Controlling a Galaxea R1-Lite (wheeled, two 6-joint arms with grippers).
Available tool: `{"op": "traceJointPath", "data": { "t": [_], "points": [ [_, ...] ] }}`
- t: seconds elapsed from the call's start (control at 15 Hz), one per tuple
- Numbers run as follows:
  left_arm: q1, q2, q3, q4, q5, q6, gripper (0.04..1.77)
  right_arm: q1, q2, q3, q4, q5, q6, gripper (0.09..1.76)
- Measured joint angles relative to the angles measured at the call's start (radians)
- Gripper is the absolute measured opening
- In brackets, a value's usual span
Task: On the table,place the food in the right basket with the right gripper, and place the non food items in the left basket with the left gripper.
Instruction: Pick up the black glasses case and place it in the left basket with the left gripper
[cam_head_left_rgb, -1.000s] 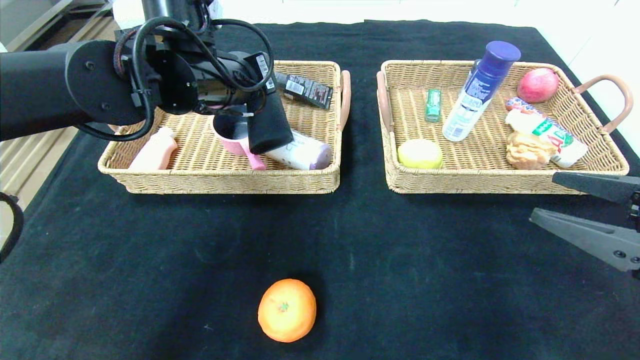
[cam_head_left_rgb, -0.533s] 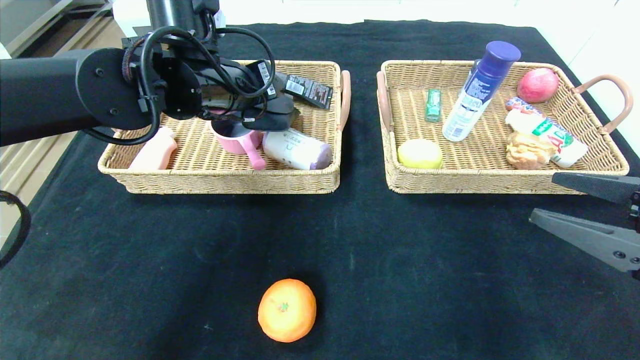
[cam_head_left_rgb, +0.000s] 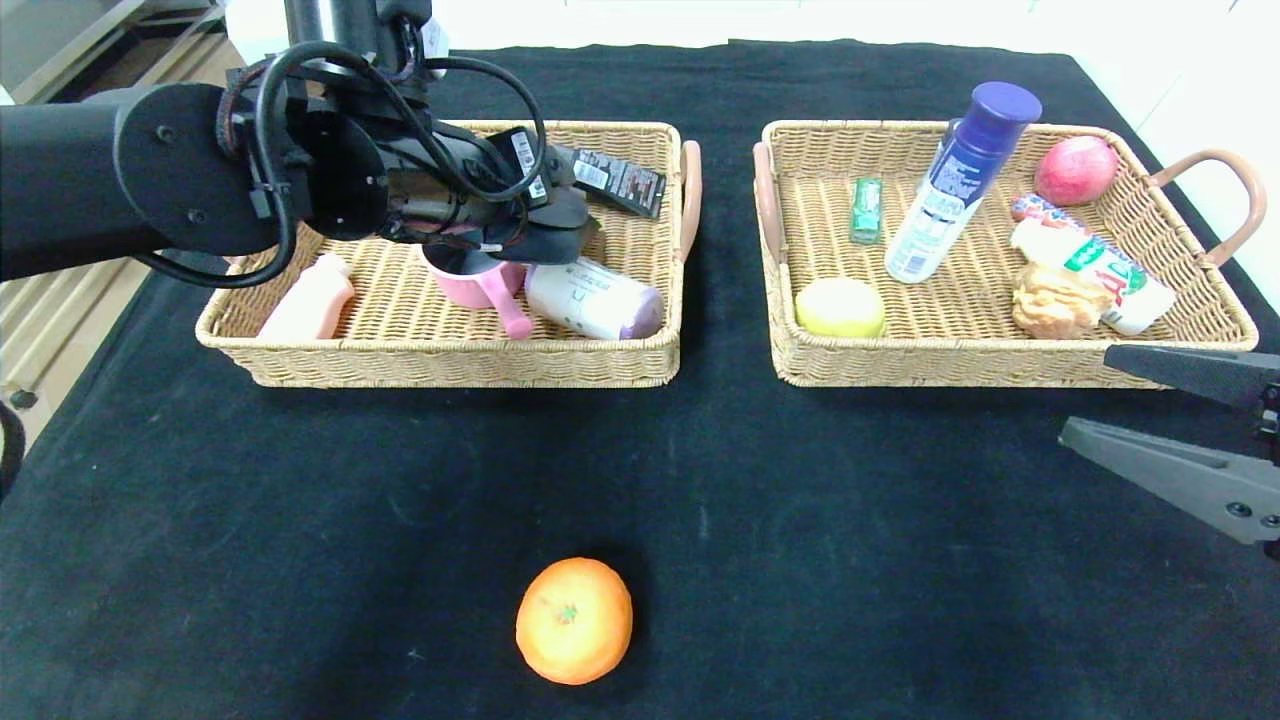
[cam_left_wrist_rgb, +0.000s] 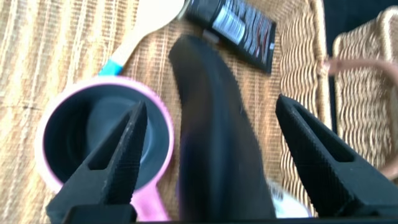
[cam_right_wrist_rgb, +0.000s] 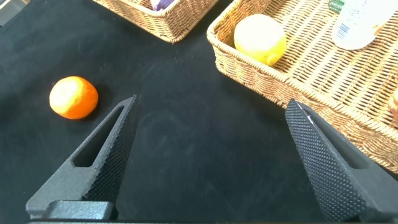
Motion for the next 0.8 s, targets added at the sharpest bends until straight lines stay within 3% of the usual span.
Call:
{"op": "traceJointPath", "data": {
  "t": [0.2, 0.8],
  "points": [
    [-0.040, -0.047, 0.024, 0.053, 0.014, 0.000, 1.58, 0.000, 0.000, 0.002, -0.001, 0.000, -0.001, 1.71],
    [-0.195, -0.198, 0.098, 0.371, 0.096, 0.011, 1.67, 0.007, 0.000, 0.006, -0.001, 0.000, -0.002, 1.71]
  ]
}}
